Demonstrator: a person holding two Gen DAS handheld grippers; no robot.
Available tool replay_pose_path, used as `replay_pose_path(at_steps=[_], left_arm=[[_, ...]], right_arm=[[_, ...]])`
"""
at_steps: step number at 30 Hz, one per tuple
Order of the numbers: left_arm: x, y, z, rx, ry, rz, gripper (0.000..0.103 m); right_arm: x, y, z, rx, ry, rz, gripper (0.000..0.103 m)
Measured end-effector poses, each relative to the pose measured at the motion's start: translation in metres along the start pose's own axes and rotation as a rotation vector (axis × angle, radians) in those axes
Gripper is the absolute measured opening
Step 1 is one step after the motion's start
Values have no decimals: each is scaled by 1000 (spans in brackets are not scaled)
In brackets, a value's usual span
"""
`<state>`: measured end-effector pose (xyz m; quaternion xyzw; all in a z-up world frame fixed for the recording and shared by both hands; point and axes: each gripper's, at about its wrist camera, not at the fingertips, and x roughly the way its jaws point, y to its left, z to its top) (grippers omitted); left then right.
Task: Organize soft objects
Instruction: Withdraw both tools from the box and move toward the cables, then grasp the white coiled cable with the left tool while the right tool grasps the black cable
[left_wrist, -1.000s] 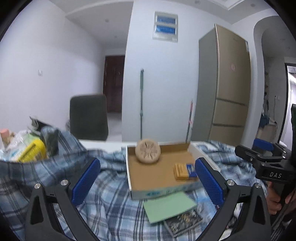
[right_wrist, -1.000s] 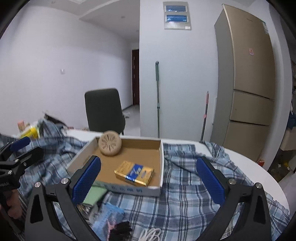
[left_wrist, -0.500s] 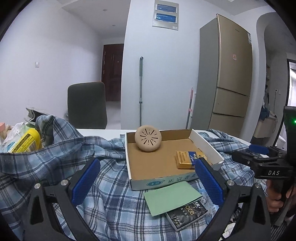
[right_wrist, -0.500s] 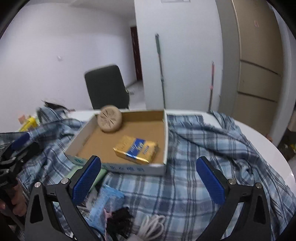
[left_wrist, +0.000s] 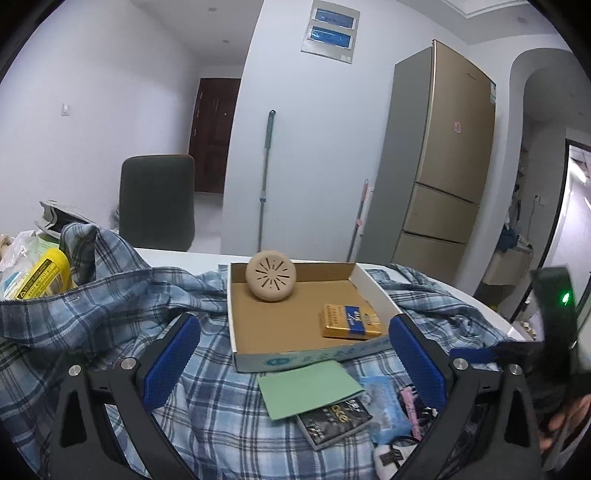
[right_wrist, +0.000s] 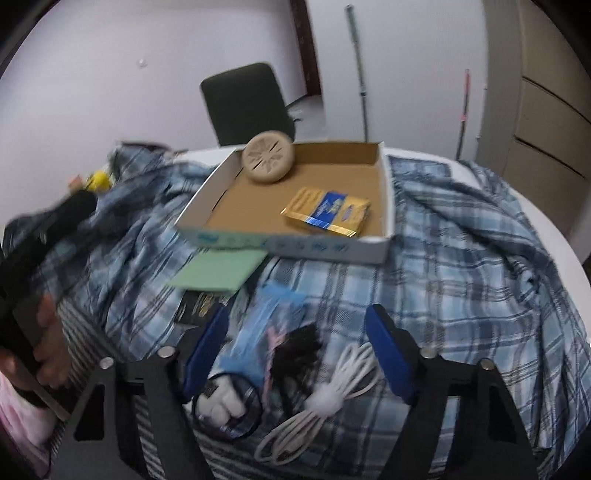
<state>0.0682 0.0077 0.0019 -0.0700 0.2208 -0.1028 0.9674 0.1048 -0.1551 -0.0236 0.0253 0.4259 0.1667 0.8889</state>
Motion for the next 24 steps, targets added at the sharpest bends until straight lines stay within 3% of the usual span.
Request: replay_pose_path(at_steps=[3, 5, 10, 11, 13, 14, 24], left_arm=[[1, 1, -2, 4, 3, 16, 103], [3, 3, -3, -6, 8, 19, 103], [5, 3, -6, 2, 11, 24, 103], [6, 2, -6, 7, 12, 25, 103], [8, 0, -8, 22, 19, 24, 103], [9, -2, -9, 27, 22, 24, 103], [15, -11, -14, 64, 56, 13, 103]], right_arm=[[7, 14, -9, -42, 34, 15, 64], [16, 16, -14, -32, 65, 36, 53], [32, 15, -21, -27, 95, 17, 46], [34, 15, -23, -34, 96, 12, 33], [36, 13, -25, -26, 100, 26, 17], [36, 12, -26, -19, 99, 37, 14], [6, 14, -17, -72, -30, -8, 13]])
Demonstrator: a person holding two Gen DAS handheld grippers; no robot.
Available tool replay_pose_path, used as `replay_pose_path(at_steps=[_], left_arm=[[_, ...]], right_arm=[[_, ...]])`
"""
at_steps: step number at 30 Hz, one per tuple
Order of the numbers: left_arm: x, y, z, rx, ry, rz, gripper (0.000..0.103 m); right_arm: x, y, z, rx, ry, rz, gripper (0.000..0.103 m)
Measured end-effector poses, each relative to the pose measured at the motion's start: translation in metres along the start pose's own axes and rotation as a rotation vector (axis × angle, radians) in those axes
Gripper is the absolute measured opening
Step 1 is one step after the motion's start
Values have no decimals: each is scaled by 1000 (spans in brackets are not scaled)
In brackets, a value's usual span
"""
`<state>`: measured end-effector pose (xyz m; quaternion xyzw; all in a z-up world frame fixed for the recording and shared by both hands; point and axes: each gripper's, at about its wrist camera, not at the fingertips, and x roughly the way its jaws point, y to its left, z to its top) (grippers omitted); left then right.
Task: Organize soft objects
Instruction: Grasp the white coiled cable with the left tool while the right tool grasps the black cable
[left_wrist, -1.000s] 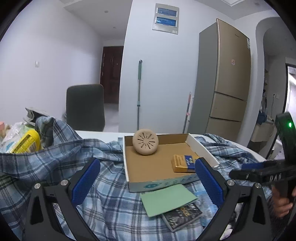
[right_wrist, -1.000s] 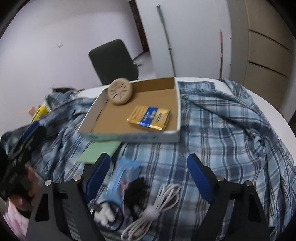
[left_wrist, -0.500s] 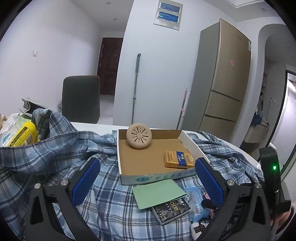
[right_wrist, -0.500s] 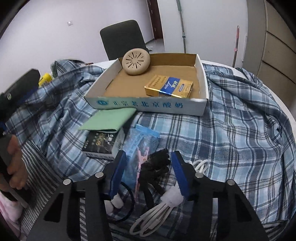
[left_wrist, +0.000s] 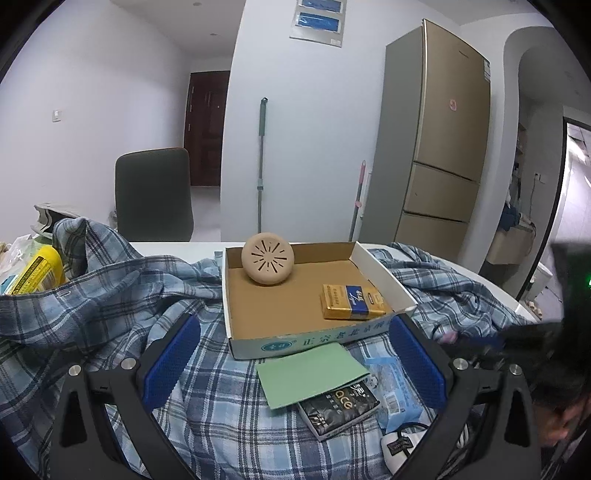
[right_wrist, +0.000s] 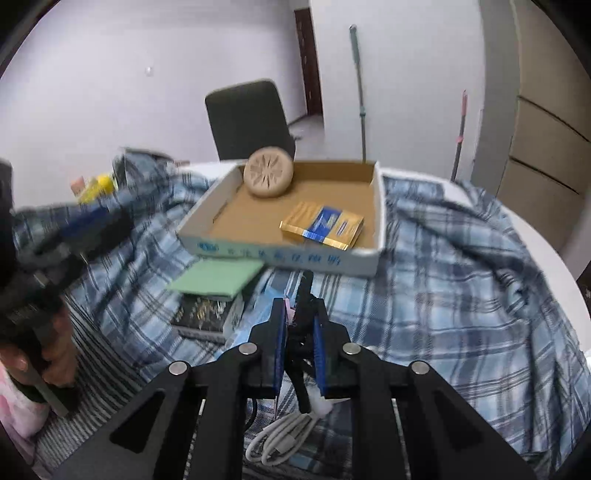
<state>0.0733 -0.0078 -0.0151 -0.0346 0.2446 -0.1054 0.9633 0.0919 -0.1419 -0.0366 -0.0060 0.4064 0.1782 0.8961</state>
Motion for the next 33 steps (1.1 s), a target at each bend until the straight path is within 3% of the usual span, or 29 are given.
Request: replay_pose_path(at_steps=[5, 9, 13, 15, 18, 19, 22, 27, 33], left_arm=[[3, -11, -5, 34, 29, -23, 103], [4, -27, -5, 67, 63, -80, 101], [14, -57, -4, 108, 175, -180, 77], [20, -71, -4, 126, 216, -210, 70], [28, -92, -6, 155, 242, -207, 65], [32, -98, -7, 163, 258, -223, 60], [44, -115, -11, 172, 310, -263, 57], [61, -141, -27, 224, 366, -281, 48], [82, -150, -49, 222, 477, -317, 36]], right_arm=[[-37, -15, 9, 38, -89, -13, 13], [-62, -31, 1, 59, -151, -90, 13], [-72, -50, -9, 110, -165, -125, 13], [-74, -55, -14, 116, -178, -150, 13], [-75, -62, -20, 124, -206, -196, 13], [-75, -63, -22, 130, -212, -203, 13], [-72, -65, -26, 132, -223, -227, 13], [-64, -70, -31, 157, -206, -271, 13], [-60, -78, -34, 193, -181, -259, 13]])
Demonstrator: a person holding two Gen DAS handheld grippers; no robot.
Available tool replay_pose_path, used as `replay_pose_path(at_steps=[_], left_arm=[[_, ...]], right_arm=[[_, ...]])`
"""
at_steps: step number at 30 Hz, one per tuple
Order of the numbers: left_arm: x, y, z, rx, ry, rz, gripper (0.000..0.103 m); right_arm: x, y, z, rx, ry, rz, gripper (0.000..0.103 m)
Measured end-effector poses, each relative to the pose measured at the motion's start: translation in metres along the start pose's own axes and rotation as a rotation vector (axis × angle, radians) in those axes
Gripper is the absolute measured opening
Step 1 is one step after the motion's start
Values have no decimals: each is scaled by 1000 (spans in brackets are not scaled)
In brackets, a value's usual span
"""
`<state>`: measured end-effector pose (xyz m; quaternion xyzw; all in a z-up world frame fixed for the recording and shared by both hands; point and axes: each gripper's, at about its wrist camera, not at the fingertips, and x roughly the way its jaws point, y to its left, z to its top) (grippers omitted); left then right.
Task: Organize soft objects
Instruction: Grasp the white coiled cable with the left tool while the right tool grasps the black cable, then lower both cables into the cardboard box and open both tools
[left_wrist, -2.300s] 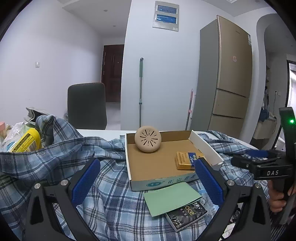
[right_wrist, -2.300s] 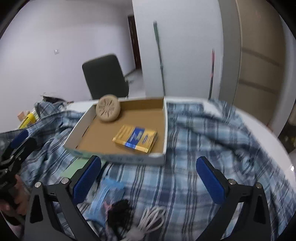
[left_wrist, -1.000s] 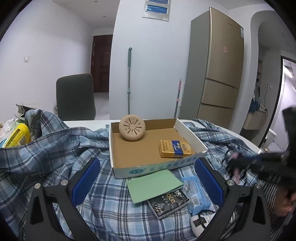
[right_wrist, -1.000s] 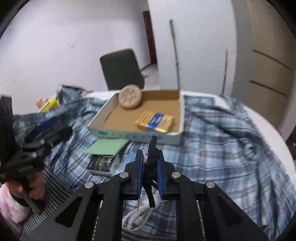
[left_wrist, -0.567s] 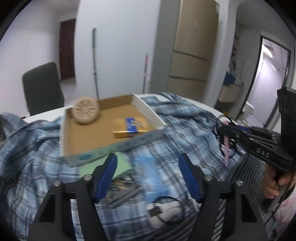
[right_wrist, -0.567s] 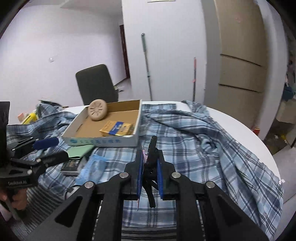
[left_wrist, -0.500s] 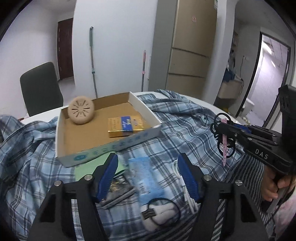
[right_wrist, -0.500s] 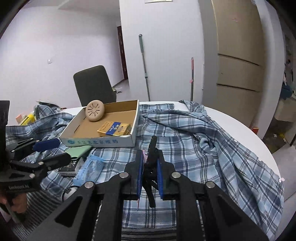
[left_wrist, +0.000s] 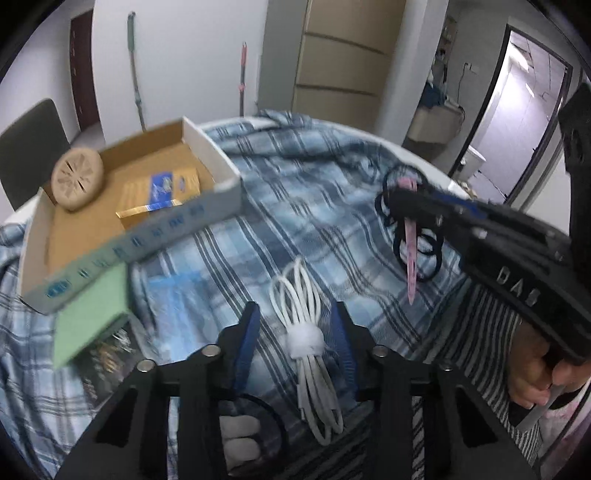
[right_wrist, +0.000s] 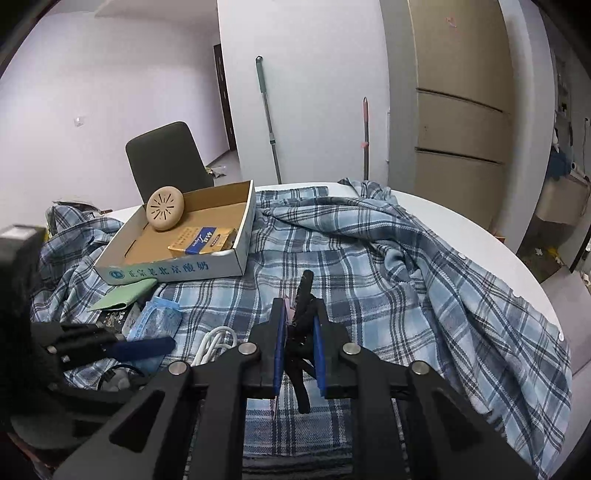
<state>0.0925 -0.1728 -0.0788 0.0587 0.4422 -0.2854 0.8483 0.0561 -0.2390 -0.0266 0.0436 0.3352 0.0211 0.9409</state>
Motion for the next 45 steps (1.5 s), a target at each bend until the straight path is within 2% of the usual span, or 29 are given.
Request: replay_pose_path(at_steps=[2, 4, 8, 13, 17, 24, 25, 29, 33, 36, 39, 42, 45], left_arm=[[6, -1, -4, 12, 18, -2, 36], [9, -3, -7, 21, 30, -8, 29], [12, -4, -8, 26, 42, -21, 23], [-1, -1, -6, 1, -12, -41, 20], [-35, -2, -1, 13, -155, -20, 20], [-108, 9, 17, 19, -454, 172, 20], [-117, 11, 22, 22, -494, 214, 20], [-150, 24, 48, -8, -653, 285, 20], [-168, 42, 73, -30, -753, 348, 20], [-171, 61, 91, -48, -791, 385, 20], [-168, 83, 99, -85, -809, 402, 21], [-158, 106, 100, -119, -787, 405, 21], [-145, 132, 100, -160, -729, 391, 21]], right_arm=[[2, 1, -1, -2, 7, 0, 13], [3, 3, -1, -8, 13, -2, 13], [3, 5, -2, -14, 13, -4, 13], [3, 4, -2, -14, 14, -3, 13], [2, 4, -2, -12, 6, 0, 13], [-20, 19, 10, -70, -89, 30, 13], [-24, 23, 15, -80, -102, 44, 13], [-35, 46, 53, -130, -176, 82, 13], [-35, 70, 102, -158, -276, 103, 13], [-28, 87, 130, -188, -341, 106, 13], [-13, 98, 150, -176, -352, 126, 13], [-1, 110, 159, -186, -366, 134, 13], [15, 116, 160, -183, -340, 160, 13]])
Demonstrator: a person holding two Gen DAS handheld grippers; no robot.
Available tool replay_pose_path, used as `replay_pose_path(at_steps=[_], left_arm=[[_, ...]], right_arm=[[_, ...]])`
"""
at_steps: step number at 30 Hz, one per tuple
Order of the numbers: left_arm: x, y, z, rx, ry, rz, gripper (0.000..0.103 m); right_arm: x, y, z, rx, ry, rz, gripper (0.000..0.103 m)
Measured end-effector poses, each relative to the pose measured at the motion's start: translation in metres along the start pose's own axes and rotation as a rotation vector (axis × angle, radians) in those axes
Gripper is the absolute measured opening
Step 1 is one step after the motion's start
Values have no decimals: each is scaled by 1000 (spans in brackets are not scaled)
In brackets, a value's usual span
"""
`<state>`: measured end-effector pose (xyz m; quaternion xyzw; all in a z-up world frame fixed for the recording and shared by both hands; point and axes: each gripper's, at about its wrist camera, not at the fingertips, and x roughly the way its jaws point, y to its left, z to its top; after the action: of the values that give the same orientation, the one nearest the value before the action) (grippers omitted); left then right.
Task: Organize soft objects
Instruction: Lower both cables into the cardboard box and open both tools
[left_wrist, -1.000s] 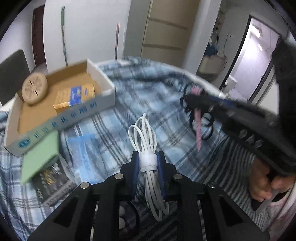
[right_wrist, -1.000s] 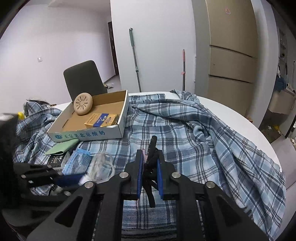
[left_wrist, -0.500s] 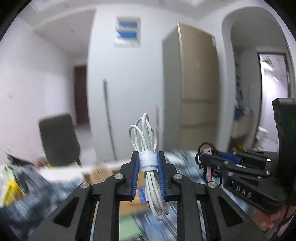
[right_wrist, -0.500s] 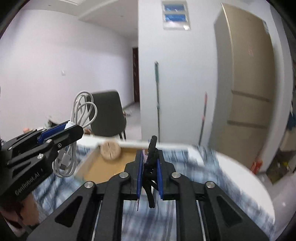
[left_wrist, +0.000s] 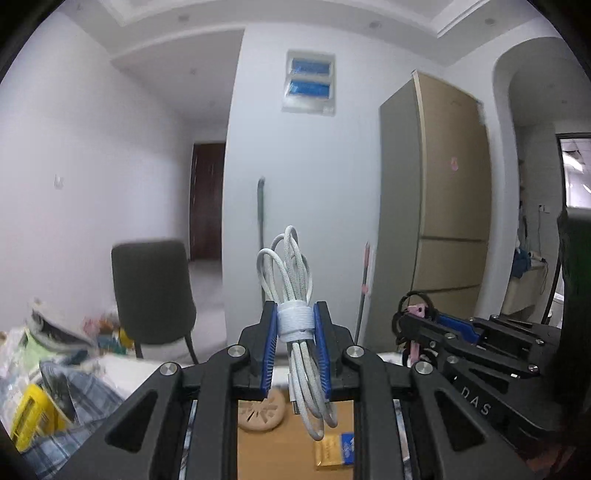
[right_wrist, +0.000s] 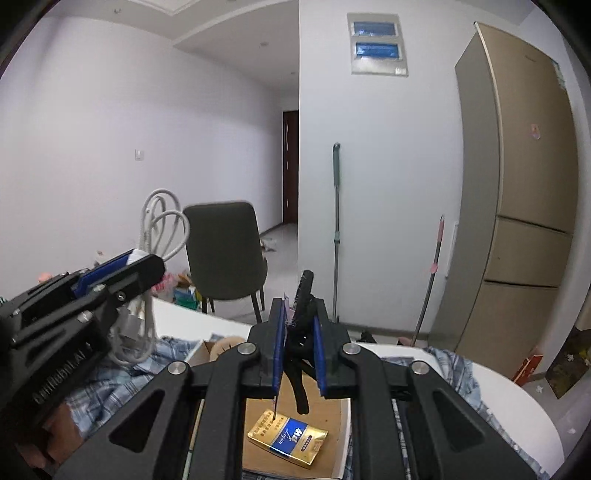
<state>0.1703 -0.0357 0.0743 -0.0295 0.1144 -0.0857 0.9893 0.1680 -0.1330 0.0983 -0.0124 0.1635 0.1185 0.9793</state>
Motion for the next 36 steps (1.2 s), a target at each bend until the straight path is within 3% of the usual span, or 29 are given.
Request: replay_pose_path(at_steps=[2, 5, 8, 12, 26, 30, 32, 36], left_arm=[[14, 11, -7, -7, 49, 0, 21], [43, 21, -19, 6, 186, 63, 21], [60, 30, -37, -47, 274, 39, 21], [84, 32, -52, 2, 366, 55, 21], [90, 18, -77, 22, 442, 83, 21], [93, 21, -80, 16, 458, 80, 21], [94, 22, -81, 7, 469, 75, 20], [95, 22, -81, 6, 476, 78, 20]], right_arm=[[14, 2, -8, -9, 22, 3, 13], [35, 2, -23, -6, 76, 14, 13], [58, -1, -40, 4, 152, 32, 13], [86, -5, -62, 41, 267, 55, 13], [117, -8, -103, 39, 425, 80, 14], [121, -7, -104, 36, 443, 84, 29], [123, -7, -106, 35, 453, 77, 46], [122, -10, -105, 47, 447, 70, 48]])
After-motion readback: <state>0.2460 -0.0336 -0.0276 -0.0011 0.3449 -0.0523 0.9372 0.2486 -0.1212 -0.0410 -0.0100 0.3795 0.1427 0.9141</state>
